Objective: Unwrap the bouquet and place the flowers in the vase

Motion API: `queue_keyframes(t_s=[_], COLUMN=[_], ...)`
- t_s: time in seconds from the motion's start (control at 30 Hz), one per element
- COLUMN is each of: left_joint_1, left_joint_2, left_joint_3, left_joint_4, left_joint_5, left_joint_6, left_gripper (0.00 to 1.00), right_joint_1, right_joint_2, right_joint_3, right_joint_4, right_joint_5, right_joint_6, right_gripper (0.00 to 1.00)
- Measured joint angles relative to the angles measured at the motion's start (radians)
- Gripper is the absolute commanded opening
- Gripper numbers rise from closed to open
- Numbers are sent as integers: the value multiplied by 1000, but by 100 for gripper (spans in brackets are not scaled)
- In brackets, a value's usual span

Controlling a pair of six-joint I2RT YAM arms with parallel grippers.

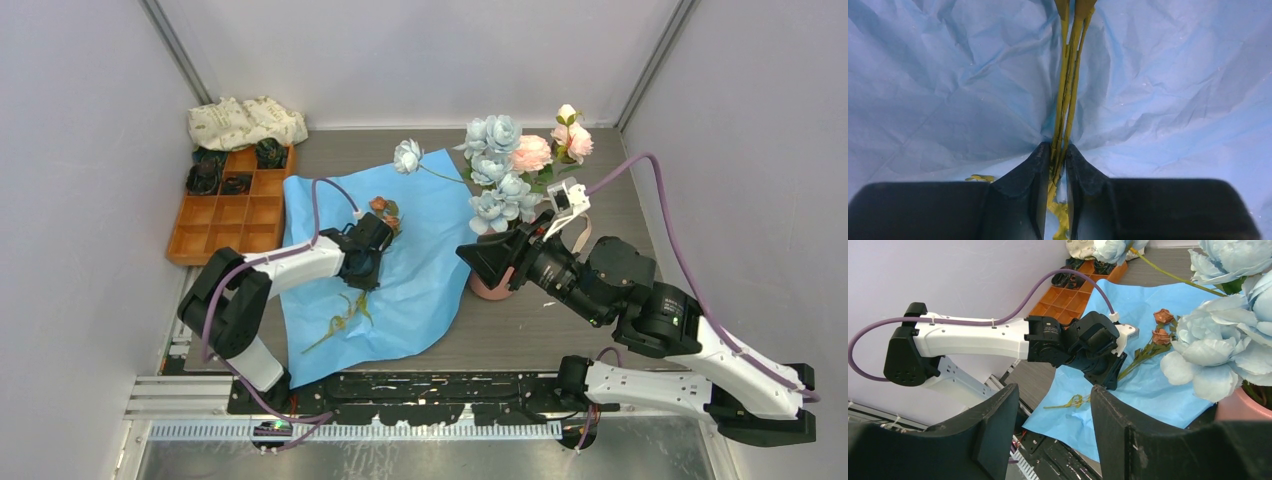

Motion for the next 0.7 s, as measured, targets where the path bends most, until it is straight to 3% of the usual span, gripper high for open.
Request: queue_keyframes(t_s=[0.47,0.7], left_joint_1=[-2,-3], left_joint_2=[19,18], left_joint_3=[23,24], left_joint_4=[-13,-14], left_joint_5=[25,23], left_joint_6=[0,0], left_gripper=[31,31], right_joint_1=[0,0], right_joint_2=[0,3], right_joint_3=[-13,-24], right_joint_4=[8,21], right_joint_5=[1,0], right_joint_6=[0,1], right_gripper=[60,60])
